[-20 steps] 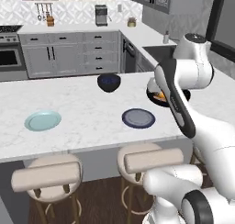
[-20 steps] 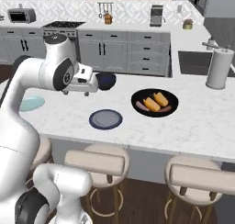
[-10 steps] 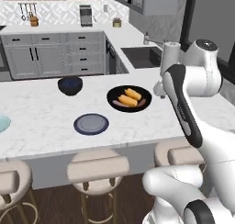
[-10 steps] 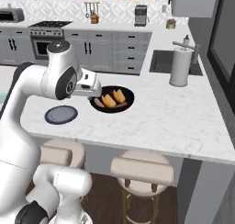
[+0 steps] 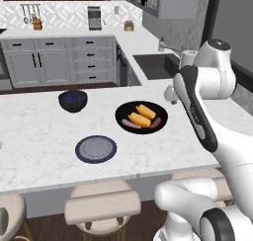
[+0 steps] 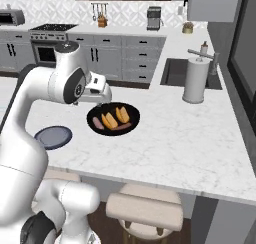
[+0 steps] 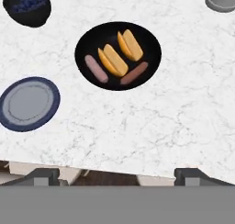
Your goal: Place one bun and one sausage from the bowl on each plate.
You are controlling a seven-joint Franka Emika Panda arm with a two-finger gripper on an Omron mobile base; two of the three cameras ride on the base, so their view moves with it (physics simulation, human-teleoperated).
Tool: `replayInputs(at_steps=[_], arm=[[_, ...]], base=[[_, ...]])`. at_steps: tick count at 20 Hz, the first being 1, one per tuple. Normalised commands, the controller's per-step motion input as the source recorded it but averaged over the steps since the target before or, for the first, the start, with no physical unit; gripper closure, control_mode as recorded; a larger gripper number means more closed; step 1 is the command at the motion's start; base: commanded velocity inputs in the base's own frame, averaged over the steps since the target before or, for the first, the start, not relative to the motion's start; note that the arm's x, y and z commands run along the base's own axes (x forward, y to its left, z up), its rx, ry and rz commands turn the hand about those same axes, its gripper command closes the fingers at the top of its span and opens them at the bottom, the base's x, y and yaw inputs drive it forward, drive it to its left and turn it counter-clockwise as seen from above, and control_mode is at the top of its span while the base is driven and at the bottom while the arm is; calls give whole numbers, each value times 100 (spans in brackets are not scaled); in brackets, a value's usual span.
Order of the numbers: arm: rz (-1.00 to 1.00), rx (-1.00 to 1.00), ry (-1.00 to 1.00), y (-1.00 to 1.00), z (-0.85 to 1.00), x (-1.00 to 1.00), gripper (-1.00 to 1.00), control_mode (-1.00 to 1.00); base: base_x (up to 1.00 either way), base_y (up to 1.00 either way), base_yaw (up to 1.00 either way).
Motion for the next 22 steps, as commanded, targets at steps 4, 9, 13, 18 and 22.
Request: replayInputs(at_steps=[4, 9, 13, 18, 22], arm=[[2, -1, 25, -8, -91, 100, -100, -100], [5, 0, 15, -4, -85, 100, -100, -100], [7, 0, 1, -5, -63, 100, -100, -100], [2, -1, 0, 0, -54, 100, -100, -100], [0, -5, -2, 0, -53, 99, -100, -100]], base=[[0, 0, 0], [0, 0, 0], [0, 0, 0], [0, 0, 0], [0, 0, 0]])
